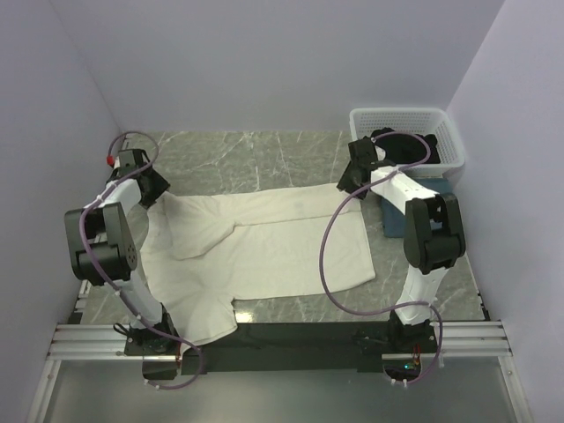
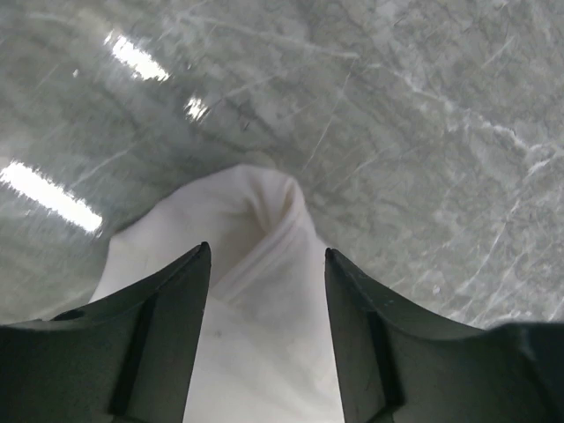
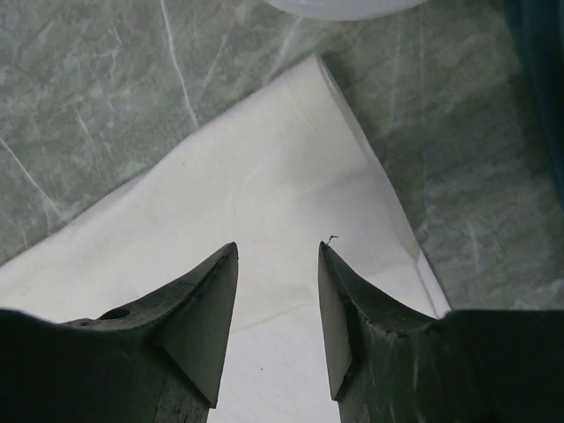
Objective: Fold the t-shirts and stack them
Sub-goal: Fold the tshirt
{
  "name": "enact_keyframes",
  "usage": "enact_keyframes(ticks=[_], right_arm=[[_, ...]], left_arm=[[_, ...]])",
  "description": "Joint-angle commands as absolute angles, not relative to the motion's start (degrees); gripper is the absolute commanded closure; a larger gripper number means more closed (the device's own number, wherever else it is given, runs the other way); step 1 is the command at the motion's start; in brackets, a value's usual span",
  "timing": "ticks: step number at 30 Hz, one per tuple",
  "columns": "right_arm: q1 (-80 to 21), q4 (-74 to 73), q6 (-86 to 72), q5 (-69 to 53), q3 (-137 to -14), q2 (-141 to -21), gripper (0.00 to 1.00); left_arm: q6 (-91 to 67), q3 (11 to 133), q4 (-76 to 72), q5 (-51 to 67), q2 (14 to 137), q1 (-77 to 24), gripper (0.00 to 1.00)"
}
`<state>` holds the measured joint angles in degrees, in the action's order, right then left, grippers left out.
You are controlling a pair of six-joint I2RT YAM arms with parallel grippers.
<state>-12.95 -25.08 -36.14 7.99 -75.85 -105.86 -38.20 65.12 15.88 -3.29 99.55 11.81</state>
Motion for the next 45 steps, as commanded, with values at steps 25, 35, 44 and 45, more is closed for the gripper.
enact_keyframes(ticks=[25,35,44,45], right_arm=[[-12.6,-23.9,-41.2,4.7,-77.9,-113.0,0.53],[-12.3,-24.8,-41.8,5.5,-77.5,-113.3,0.53],[-12.3,-24.9,-39.6,5.5,-78.8,-111.0,0.52],[-12.5,-24.9,-38.8,5.5,-79.0,-110.2,0.52]], left_arm=[[-36.8,72.8,13.8,-9.9,108.2,12.2,0.99],[-40.2,67.5,11.5,-10.5,104.2,14.9,0.99],[-40.2,67.9,12.4,-7.7,99.9,15.3,0.72],[-40.3,67.8,12.7,-8.0,98.8,15.3,0.62]])
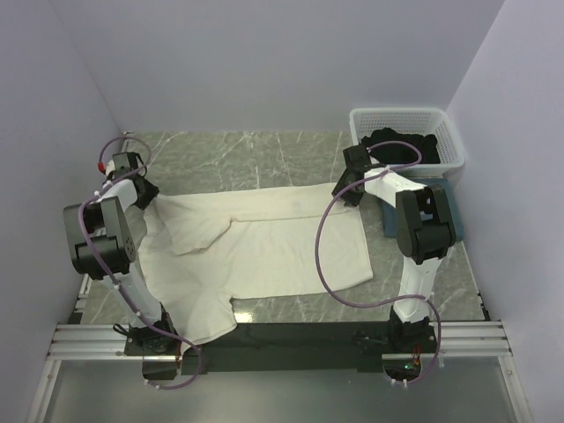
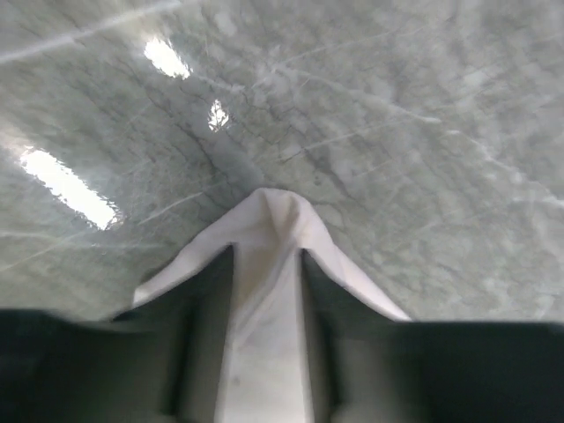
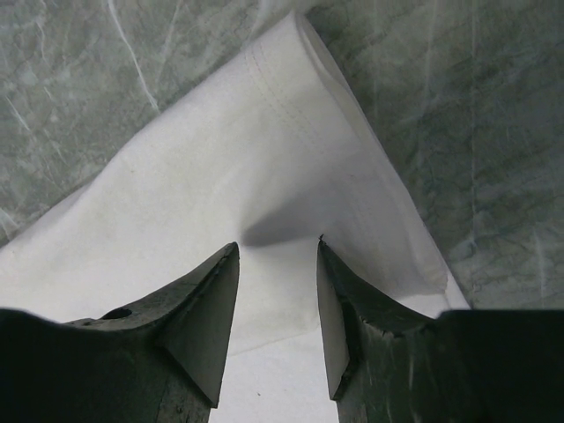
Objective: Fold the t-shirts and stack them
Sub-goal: Fold the tshirt
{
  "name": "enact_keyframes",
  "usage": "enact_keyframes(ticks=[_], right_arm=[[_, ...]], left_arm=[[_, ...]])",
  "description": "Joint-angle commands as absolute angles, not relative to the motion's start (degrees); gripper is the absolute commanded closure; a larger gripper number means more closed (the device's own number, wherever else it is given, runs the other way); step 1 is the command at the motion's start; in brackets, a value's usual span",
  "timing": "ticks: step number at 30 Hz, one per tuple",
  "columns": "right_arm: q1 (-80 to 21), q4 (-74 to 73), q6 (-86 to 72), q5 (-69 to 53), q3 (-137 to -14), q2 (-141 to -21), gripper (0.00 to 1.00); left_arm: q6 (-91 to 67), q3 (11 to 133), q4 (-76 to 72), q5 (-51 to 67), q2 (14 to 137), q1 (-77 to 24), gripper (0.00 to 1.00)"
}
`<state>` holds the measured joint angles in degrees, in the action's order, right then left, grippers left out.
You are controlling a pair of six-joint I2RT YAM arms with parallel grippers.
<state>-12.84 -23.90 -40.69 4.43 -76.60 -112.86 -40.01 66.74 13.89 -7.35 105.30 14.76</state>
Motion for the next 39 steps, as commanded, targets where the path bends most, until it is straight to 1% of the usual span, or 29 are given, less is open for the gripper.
enact_keyframes(ticks=[1,2,3,5,6,8,10,12,13,14,15,16,17,19,20,22,25,27,30,37,39], right_arm=[[-12.6,-24.9,-38.4,5.5,-79.4,-109.7,0.52],[-12.6,-25.0,-38.0,5.6,-79.5,-109.3,0.51],[-12.9,-25.1,-37.2,5.7,-79.5,-108.4,0.50],[-13.2,-25.5,-36.5,6.0,-79.5,-107.5,0.49],[-13.5,-25.6,-35.9,6.2,-79.4,-106.3,0.49],[-13.9,-25.5,-35.2,6.0,-78.6,-104.9,0.48],[-14.2,-25.6,-34.4,5.7,-77.9,-103.0,0.46],[-14.7,-26.2,-33.4,6.0,-77.6,-101.4,0.46],[-15.0,-26.3,-33.1,6.2,-77.3,-100.8,0.46],[-15.4,-26.4,-32.7,6.4,-76.9,-100.4,0.46],[-15.5,-26.3,-32.2,6.5,-76.5,-99.3,0.46],[-15.9,-26.3,-32.1,6.4,-75.6,-98.9,0.46],[-15.8,-26.2,-32.1,6.1,-75.1,-98.4,0.46],[-16.0,-25.9,-32.3,5.2,-73.4,-97.5,0.46],[-16.0,-25.7,-32.3,4.9,-72.7,-96.9,0.47],[-15.9,-25.3,-32.6,4.5,-71.3,-96.7,0.47],[-15.9,-25.0,-32.9,3.9,-70.0,-96.3,0.47],[-16.0,-24.6,-33.0,3.3,-69.5,-96.3,0.47],[-16.0,-24.3,-33.3,2.6,-68.8,-96.3,0.47],[-16.0,-23.7,-33.4,2.0,-67.6,-96.2,0.47],[-16.0,-23.6,-33.4,2.0,-67.4,-96.2,0.47]], left_arm=[[-40.3,67.3,12.8,-8.3,97.6,15.2,0.55],[-40.1,67.0,13.0,-8.6,95.3,15.2,0.48],[-40.0,66.6,13.9,-9.0,94.1,15.2,0.35],[-39.6,65.8,15.1,-10.4,91.1,15.2,0.27],[-39.6,65.6,16.9,-10.6,90.1,15.2,0.19],[-39.0,64.1,18.3,-10.4,86.9,14.3,0.16],[-38.5,61.5,20.3,-10.3,84.8,12.8,0.16],[-38.0,59.9,21.8,-11.0,82.2,8.7,0.17],[-37.3,58.5,23.6,-11.4,81.5,7.0,0.19],[-36.7,57.8,24.3,-11.9,80.3,3.1,0.20],[-36.3,57.1,25.3,-12.8,79.9,1.1,0.24],[-35.7,55.9,26.5,-13.3,79.5,-3.2,0.26],[-35.2,55.3,27.2,-13.7,78.8,-5.4,0.28],[-34.6,54.4,28.1,-15.0,78.6,-9.5,0.33],[-34.4,54.2,29.0,-15.4,78.7,-13.4,0.36],[-33.8,54.2,29.6,-17.7,79.6,-18.6,0.37],[-33.2,54.6,30.6,-19.9,82.3,-22.8,0.38],[-32.3,54.9,30.7,-20.5,83.8,-24.4,0.39],[-31.1,55.8,30.8,-22.5,86.9,-27.2,0.39],[-29.5,58.4,31.5,-26.5,93.2,-27.7,0.43],[-29.9,59.4,32.5,-29.5,94.1,-27.8,0.45]])
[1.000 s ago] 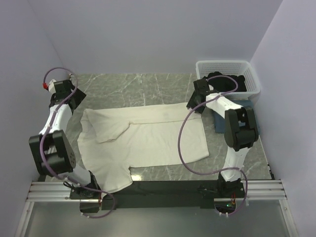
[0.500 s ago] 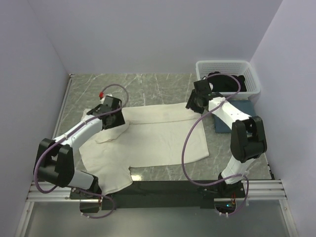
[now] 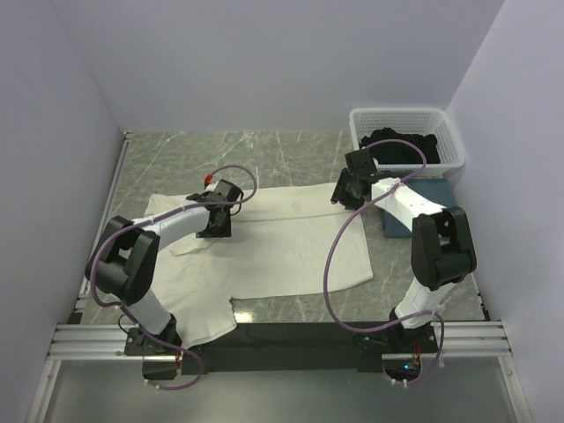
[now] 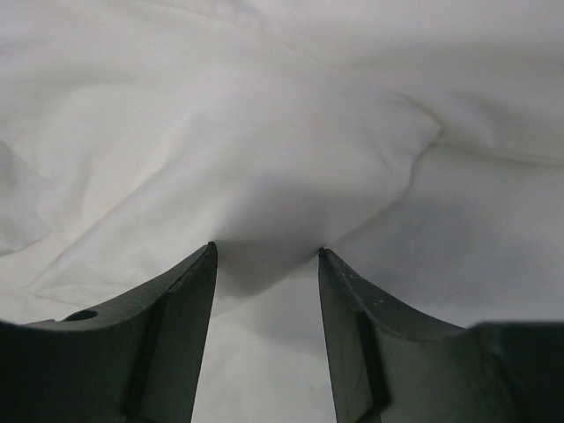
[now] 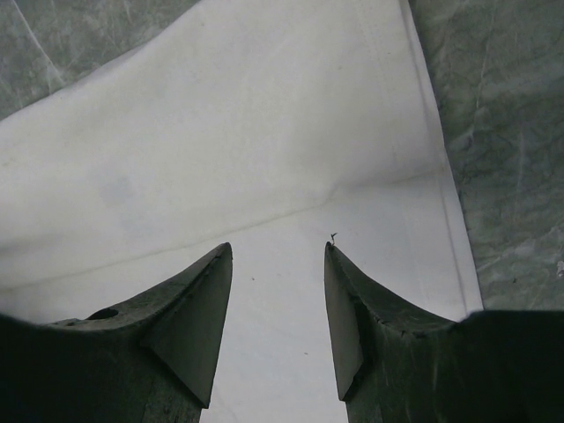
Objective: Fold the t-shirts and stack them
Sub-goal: Fold the tshirt
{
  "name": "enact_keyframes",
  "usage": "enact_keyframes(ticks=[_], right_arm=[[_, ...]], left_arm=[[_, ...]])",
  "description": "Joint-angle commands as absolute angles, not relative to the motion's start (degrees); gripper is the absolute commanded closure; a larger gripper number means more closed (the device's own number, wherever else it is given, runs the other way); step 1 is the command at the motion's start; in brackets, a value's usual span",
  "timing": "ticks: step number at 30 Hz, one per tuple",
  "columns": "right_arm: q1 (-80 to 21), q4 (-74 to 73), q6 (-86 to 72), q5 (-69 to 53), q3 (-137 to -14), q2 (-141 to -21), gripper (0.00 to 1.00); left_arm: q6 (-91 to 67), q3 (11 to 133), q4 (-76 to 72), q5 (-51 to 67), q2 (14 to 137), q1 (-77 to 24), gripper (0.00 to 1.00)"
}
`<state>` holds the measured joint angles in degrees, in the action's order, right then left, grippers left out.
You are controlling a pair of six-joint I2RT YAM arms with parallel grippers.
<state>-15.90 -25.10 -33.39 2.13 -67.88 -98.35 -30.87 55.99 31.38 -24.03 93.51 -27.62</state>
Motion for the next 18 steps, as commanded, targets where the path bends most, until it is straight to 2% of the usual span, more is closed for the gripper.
enact_keyframes(ticks=[1,5,12,18], right_arm=[[-15.9,-23.6,-33.4,2.0,-67.3,-96.2,0.47],[-15.8,-23.5,-33.6,1.8,-67.5,-96.7,0.47],[-15.9,-23.5,-33.8,1.6,-68.6,-97.6,0.47],[-15.9,-23.9,-33.6,1.7,-69.3,-97.8,0.47]], left_arm=[[-29.7,59.9,32.7,-30.2,94.6,-27.8,0.46],[-28.8,61.2,32.9,-35.1,95.4,-27.8,0.52],[-26.2,63.5,31.7,-39.2,97.6,-26.9,0.54],[-23.1,65.4,30.5,-37.4,96.8,-22.0,0.52]])
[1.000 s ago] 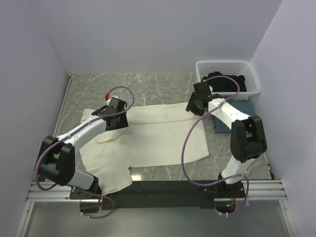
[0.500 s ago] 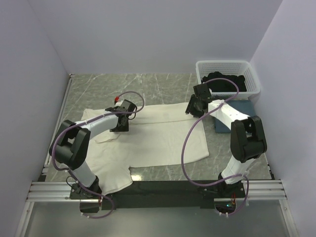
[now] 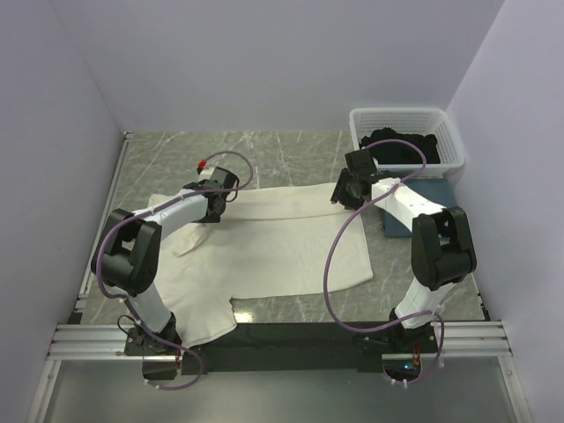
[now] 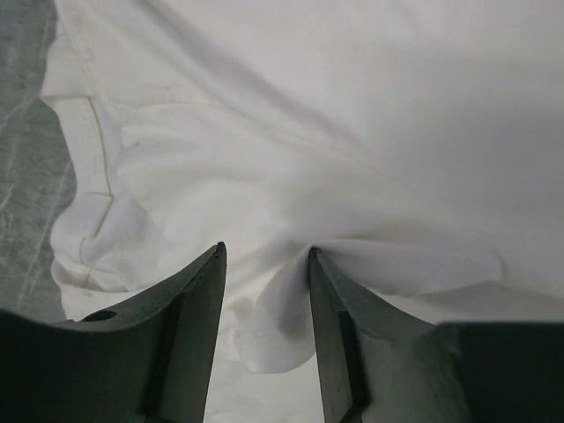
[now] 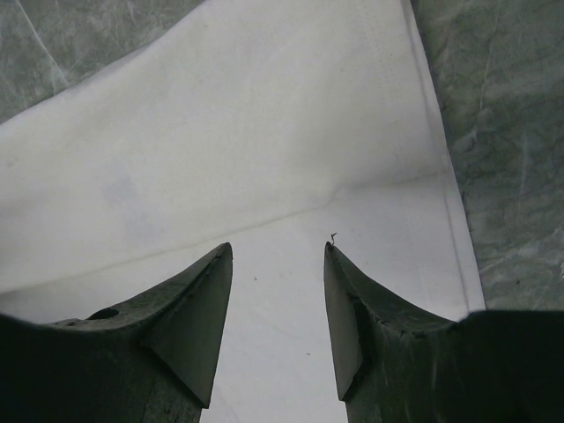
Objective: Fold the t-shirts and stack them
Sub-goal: Fold the tshirt
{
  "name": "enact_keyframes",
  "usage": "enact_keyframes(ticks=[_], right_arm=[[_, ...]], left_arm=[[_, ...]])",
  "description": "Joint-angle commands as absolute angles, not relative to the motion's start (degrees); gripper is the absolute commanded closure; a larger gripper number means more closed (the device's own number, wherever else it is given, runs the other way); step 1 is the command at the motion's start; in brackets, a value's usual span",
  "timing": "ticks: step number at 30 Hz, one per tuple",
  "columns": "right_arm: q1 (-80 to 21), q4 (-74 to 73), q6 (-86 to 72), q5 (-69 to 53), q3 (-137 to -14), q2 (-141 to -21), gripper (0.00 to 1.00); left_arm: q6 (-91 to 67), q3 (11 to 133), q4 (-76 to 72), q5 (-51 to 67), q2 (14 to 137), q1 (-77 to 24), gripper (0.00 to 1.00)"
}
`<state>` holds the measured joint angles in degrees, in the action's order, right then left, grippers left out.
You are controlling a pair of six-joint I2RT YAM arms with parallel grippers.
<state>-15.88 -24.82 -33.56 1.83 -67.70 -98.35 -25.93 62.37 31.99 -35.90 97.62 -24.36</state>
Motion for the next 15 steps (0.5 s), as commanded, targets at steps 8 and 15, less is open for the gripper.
enact_keyframes(ticks=[8,15], right_arm=[[-15.9,-24.3,-33.1,2.0,-69.4,-97.8,0.47],[-15.9,-24.1,-33.0,1.8,-68.8,-97.6,0.48]], left_arm=[[-24.8,66.0,30.4,-29.1,95.4,-12.2,0.45],[-27.9,64.5,32.9,-19.2,91.2,-12.6,0.41]])
